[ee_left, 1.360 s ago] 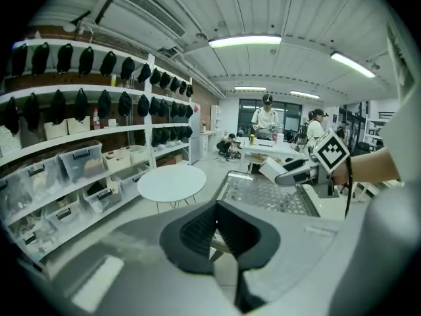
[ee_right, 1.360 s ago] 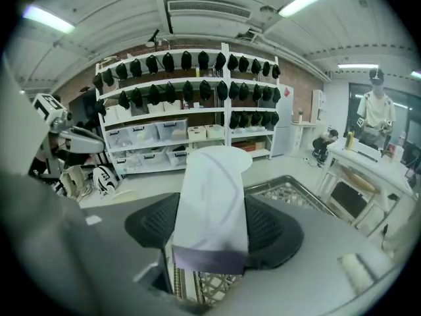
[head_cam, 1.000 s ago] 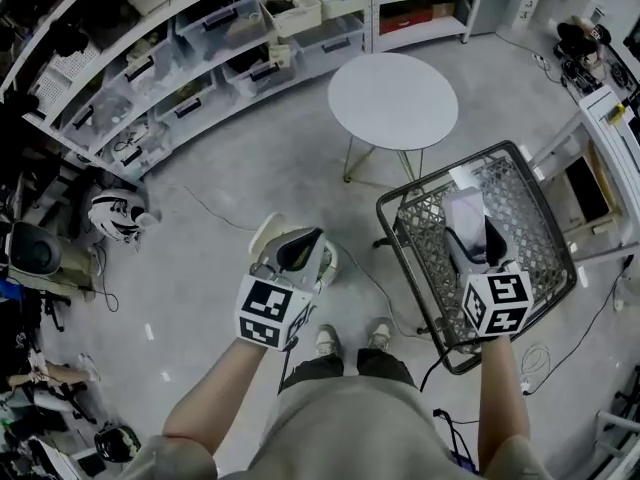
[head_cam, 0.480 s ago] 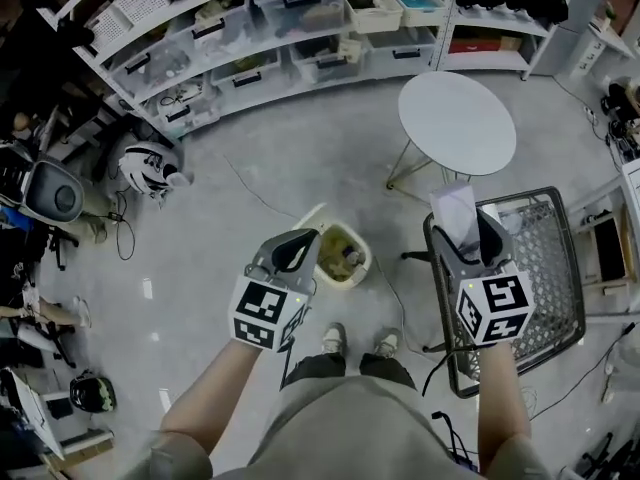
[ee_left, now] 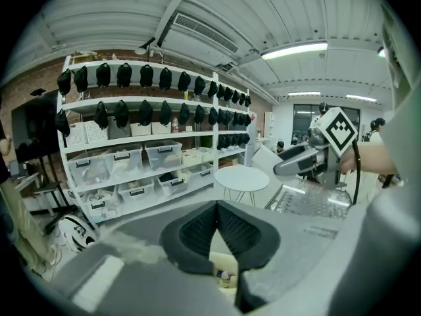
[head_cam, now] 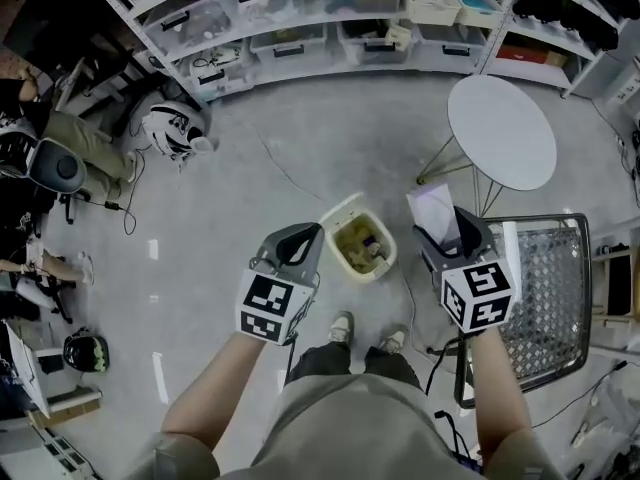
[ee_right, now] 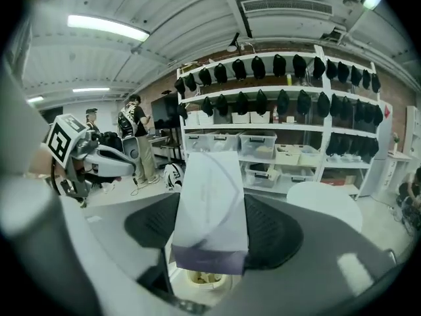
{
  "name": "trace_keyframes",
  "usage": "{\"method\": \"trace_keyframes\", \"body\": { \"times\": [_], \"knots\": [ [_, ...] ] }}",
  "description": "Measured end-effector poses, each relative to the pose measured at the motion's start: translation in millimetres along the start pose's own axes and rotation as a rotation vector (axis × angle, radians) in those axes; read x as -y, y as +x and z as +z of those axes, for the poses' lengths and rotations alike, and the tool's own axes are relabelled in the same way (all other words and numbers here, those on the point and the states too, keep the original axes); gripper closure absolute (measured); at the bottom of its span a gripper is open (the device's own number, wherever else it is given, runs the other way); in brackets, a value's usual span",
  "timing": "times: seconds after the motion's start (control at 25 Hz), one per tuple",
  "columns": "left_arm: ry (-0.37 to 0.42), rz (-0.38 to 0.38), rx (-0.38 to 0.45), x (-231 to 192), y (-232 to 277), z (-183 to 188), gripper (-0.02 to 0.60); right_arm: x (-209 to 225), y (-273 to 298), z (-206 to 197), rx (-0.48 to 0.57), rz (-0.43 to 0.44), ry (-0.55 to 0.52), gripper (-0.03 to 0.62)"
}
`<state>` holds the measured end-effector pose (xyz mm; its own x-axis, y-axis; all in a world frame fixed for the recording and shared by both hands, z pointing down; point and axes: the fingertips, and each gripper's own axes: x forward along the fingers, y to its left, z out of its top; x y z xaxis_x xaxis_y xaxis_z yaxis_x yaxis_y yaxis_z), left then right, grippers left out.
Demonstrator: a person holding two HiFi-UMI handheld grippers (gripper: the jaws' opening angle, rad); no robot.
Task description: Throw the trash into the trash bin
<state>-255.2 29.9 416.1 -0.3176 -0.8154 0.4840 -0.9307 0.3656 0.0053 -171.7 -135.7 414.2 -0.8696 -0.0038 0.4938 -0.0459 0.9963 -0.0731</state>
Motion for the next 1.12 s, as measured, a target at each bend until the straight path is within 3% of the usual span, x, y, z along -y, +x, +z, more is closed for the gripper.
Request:
{"method": "trace_keyframes", "body": {
  "times": [0.32,0.68,1.12],
  "knots": [
    [-0.060,0.005,-0.085,-23.1,28.9,-57.4,0.578,-29.4,84.2,-67.9,-0.179,0.124,0.110,0.286],
    [-0.122,-0.010,-0.230,-39.8,79.8,-165.9,0.580,-35.3,161.0,-189.3,-0.406,0.124,0.132,0.286],
    [-0.174,-0.025,-0.352,-57.8,146.0,-313.5,0.580,-45.4,242.4,-344.4,-0.582,0.129,0.138,0.286]
  ]
}}
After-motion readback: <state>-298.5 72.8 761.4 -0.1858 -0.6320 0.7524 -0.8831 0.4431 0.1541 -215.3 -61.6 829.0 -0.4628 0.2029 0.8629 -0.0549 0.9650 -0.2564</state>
